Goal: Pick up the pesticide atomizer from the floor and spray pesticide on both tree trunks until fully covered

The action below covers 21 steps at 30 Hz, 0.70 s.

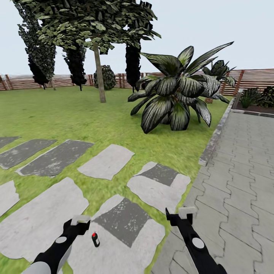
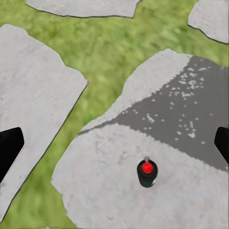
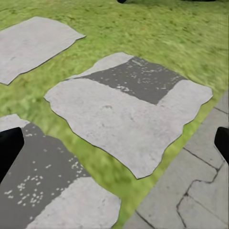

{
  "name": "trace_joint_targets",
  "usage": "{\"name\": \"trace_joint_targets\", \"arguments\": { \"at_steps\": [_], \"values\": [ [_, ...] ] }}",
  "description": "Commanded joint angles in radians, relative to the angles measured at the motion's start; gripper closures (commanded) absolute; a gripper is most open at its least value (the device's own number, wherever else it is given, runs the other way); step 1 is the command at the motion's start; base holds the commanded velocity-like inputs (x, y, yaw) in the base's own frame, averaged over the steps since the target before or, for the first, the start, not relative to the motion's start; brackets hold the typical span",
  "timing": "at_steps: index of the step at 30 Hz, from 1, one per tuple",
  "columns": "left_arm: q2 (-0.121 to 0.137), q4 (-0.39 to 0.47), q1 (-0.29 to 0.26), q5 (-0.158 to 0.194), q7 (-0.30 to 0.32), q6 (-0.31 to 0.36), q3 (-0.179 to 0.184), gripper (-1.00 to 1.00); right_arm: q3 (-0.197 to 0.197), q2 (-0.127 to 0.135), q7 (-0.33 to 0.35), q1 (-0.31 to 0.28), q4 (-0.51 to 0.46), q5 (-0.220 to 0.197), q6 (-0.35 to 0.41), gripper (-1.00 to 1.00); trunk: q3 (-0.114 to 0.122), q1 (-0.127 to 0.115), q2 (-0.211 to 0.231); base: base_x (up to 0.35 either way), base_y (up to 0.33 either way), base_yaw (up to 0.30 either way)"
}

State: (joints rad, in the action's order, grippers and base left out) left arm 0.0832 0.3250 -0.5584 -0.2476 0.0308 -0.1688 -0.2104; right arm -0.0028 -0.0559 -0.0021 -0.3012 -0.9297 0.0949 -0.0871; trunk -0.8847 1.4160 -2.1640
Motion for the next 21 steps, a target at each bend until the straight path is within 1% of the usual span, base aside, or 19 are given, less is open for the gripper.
{"name": "trace_joint_targets", "arguments": {
  "at_steps": [1,6,8,12,17,21],
  "values": [
    [0.0,-0.001,0.0,0.0,0.0,0.0,0.0,-1.0,0.0,0.001,0.0,0.0,0.01,0.001,0.0,-1.0,0.0,0.0,0.0,0.331,0.155,0.0],
    [-0.001,-0.001,0.0,0.001,0.0,-0.001,0.0,-1.0,0.0,0.002,0.0,0.001,0.031,0.0,0.0,-1.0,0.0,0.0,0.0,0.311,0.146,0.0],
    [0.0,-0.001,0.0,0.001,0.0,-0.001,0.0,-1.0,0.0,0.002,0.0,0.0,0.033,0.0,0.0,-1.0,0.0,0.0,0.0,0.159,0.062,0.0],
    [-0.002,-0.001,0.0,0.001,0.0,-0.002,-0.001,-1.0,0.0,0.002,0.0,0.0,0.032,0.0,0.001,-1.0,0.0,0.0,0.0,0.043,0.017,-0.043],
    [-0.002,0.0,0.001,0.0,0.001,-0.003,0.0,-1.0,0.0,0.001,0.001,0.0,0.032,0.0,0.001,-1.0,0.0,0.0,0.0,0.005,0.002,-0.224],
    [-0.002,0.0,0.002,-0.001,0.002,-0.003,0.0,-1.0,0.0,0.001,0.0,0.0,0.031,0.0,0.0,-1.0,0.0,0.0,0.0,0.0,0.0,-0.059]
  ]
}}
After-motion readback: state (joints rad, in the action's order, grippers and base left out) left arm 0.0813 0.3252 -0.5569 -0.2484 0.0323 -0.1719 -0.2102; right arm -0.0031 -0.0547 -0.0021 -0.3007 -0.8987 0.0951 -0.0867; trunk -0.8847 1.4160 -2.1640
